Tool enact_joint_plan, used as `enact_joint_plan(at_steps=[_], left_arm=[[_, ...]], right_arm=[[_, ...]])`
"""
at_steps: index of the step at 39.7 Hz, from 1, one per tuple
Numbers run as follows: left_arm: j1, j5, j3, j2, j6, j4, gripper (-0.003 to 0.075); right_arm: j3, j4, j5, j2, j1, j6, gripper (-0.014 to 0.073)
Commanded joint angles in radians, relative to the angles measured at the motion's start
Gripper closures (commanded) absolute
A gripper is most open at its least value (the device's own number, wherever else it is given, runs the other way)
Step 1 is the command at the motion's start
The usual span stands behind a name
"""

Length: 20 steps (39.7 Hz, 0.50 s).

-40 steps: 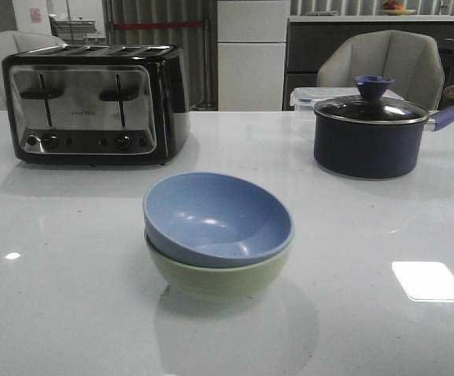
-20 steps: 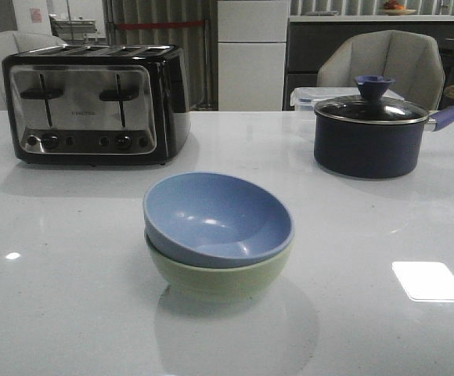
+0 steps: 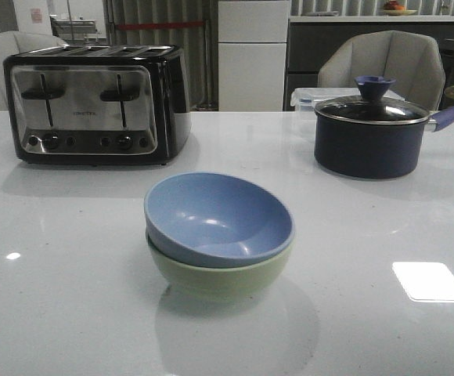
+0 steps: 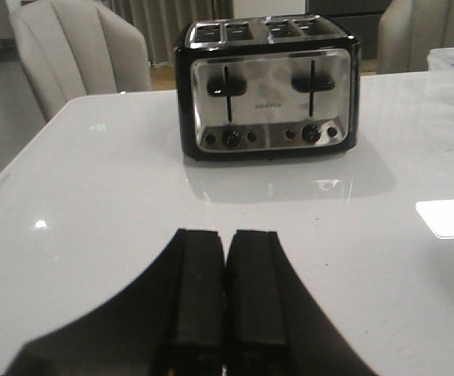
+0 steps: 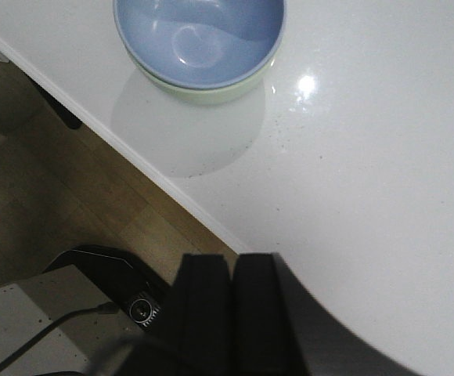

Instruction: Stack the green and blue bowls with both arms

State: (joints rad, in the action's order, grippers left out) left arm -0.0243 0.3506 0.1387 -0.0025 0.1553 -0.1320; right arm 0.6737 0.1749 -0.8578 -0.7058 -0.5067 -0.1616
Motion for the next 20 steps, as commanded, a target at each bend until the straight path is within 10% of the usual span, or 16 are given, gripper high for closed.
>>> enact_joint_plan(at_steps=[1,20], left_arm=[[0.01,-0.177,-0.036,-0.013,-0.065,0.003,0.0622],[-0.029,-0.367,-0.149,-0.022,-0.162,0.096,0.0622]], right_arm=[[0.025,0.011,0.05,0.004,0.004,0.002,0.0575],[0.025,0.011,0.049,0.004,0.004,0.002,0.0575]])
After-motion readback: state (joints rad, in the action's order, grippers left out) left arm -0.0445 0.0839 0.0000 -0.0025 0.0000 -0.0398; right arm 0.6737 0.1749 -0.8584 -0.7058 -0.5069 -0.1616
